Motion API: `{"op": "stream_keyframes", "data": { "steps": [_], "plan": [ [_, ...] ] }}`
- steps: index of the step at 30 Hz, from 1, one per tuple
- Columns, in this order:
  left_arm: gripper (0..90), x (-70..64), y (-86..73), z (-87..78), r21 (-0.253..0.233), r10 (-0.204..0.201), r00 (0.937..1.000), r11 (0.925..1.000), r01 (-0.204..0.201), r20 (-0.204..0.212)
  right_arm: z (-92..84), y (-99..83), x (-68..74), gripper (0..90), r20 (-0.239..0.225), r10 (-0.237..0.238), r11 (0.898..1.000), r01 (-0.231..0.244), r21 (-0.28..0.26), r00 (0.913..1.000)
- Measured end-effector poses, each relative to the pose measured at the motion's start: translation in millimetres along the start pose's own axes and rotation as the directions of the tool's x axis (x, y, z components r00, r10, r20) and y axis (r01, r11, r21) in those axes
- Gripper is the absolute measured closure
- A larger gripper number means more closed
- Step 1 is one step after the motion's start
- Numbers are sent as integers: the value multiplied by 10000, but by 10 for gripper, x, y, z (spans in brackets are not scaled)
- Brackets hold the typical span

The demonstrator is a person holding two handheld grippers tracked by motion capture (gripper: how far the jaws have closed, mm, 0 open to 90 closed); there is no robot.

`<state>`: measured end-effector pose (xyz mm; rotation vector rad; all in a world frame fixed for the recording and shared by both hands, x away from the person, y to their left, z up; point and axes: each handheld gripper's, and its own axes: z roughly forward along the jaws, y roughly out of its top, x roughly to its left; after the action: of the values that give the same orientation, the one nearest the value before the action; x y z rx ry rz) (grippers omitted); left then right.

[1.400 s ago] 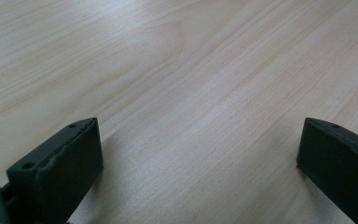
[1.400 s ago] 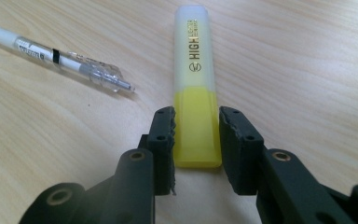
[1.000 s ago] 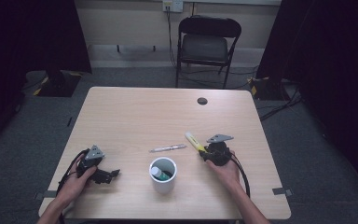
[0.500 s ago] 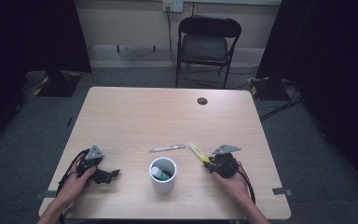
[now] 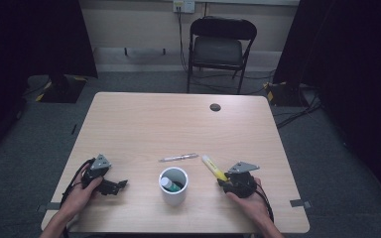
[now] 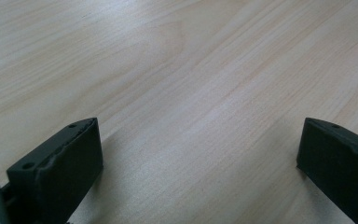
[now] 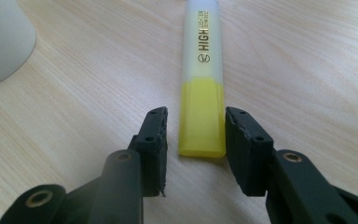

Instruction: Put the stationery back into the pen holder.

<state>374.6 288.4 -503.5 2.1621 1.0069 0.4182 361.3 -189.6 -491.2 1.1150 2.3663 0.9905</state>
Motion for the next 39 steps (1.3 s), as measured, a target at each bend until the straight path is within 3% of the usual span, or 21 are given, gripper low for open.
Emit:
{"op": "stream_keyframes", "data": {
  "steps": [8, 15, 27, 39],
  "plan": [
    [0, 0, 0, 0, 1, 5, 10000, 10000, -5, 1, 10, -2, -15, 671, -16, 238, 9996, -238, -131, 9997],
    [0, 0, 0, 0, 4, 4, 10000, 10000, -4, 0, 7, 10, -23, 675, -34, 348, 9993, -348, -104, 9994],
    [0, 0, 0, 0, 3, 3, 10000, 10000, -3, 1, -144, 47, -26, 675, -186, 533, 9940, -549, -951, 9984],
    [0, 0, 0, 0, 3, 2, 10000, 10000, -2, 0, -304, 116, -18, 676, -278, 760, 9774, -800, -1956, 9967]
  ]
}}
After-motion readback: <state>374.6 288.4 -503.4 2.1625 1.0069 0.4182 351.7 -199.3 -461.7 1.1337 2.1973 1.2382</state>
